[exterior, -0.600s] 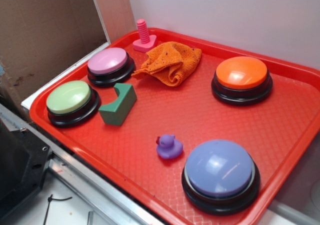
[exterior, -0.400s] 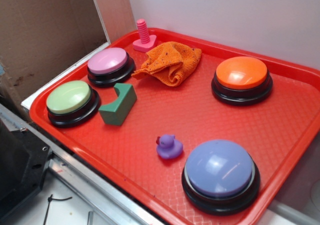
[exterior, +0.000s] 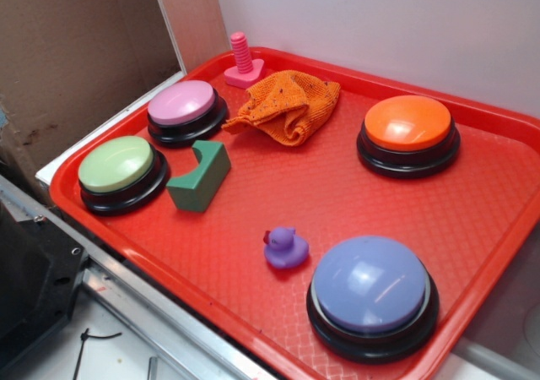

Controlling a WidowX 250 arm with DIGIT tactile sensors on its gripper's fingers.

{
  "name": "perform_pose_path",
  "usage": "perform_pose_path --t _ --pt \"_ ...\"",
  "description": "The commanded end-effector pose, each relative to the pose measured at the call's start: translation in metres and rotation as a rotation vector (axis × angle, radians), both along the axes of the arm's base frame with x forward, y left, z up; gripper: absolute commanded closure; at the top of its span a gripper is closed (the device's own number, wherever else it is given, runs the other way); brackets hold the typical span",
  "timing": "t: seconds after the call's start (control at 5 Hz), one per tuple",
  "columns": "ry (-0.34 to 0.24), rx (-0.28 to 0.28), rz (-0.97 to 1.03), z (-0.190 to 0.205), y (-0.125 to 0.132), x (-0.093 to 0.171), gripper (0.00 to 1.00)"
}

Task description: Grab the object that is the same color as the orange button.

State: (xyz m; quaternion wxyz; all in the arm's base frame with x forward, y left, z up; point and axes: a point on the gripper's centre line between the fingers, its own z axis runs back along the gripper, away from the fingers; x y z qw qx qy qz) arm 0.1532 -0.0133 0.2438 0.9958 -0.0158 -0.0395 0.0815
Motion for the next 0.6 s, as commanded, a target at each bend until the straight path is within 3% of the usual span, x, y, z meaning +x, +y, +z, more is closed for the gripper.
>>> perform_pose_path --t 0.0,0.2,0.4 --pt "-0.054 0.048 0.075 0.015 0.027 0.100 0.00" --pt "-0.001 0.136 -0.017 -0.013 0.030 0.152 0.00" --pt "0.076 0.166 -0.267 -0.068 0.019 0.152 0.00"
